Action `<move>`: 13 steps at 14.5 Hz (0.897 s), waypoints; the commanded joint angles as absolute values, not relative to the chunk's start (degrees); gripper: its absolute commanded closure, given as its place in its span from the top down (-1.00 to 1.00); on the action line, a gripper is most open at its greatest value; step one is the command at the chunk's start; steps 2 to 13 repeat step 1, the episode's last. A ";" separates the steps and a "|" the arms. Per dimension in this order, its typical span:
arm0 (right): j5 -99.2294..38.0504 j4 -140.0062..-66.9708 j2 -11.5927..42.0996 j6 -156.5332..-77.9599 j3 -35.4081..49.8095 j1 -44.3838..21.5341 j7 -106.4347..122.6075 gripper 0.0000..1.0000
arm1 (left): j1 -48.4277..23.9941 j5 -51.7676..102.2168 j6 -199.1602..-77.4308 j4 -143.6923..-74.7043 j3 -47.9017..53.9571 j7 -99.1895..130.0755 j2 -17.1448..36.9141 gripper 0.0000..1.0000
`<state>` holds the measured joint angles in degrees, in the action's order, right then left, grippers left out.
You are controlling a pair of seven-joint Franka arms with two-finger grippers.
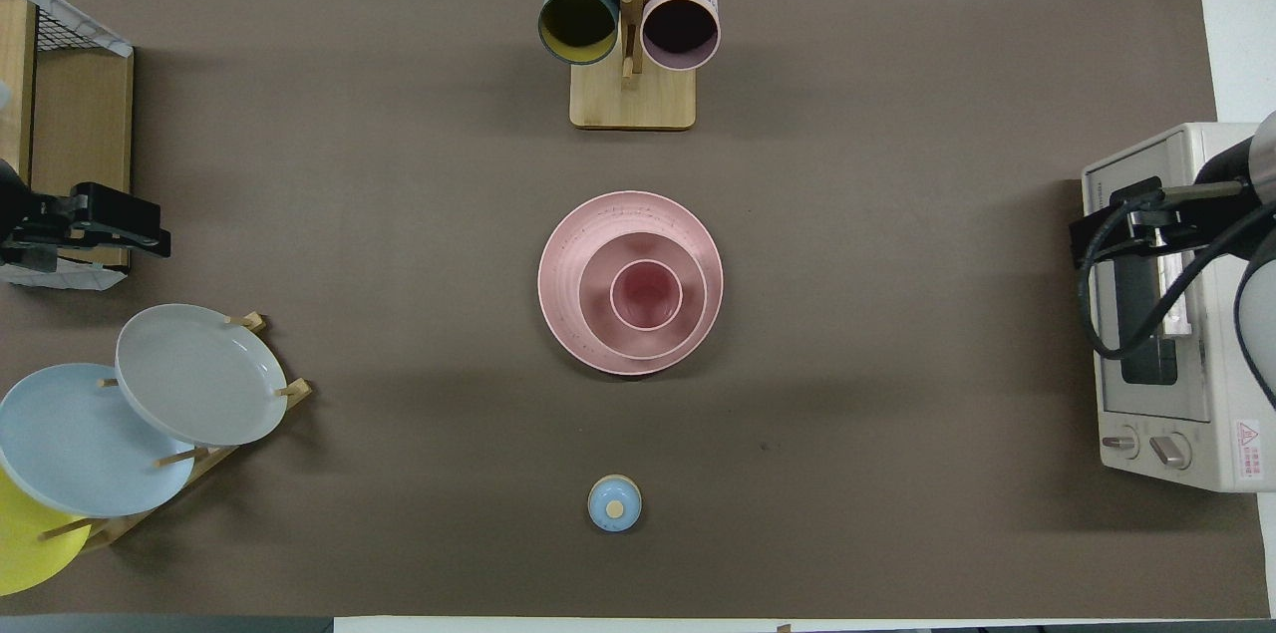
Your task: Organize tableware
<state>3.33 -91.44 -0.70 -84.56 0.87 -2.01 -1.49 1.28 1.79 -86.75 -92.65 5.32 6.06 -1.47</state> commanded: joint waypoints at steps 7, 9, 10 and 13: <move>1.93 -92.46 -1.58 -85.52 1.23 -1.14 -0.62 1.00 | 2.37 2.64 -87.10 -92.90 6.15 5.10 -1.93 1.00; 1.93 -92.46 -1.58 -85.52 1.23 -1.14 -0.62 1.00 | 2.37 2.64 -87.10 -92.90 6.15 5.10 -1.93 1.00; 1.93 -92.46 -1.58 -85.52 1.23 -1.14 -0.62 1.00 | 2.37 2.64 -87.10 -92.90 6.15 5.10 -1.93 1.00; 1.93 -92.46 -1.58 -85.52 1.23 -1.14 -0.62 1.00 | 2.37 2.64 -87.10 -92.90 6.15 5.10 -1.93 1.00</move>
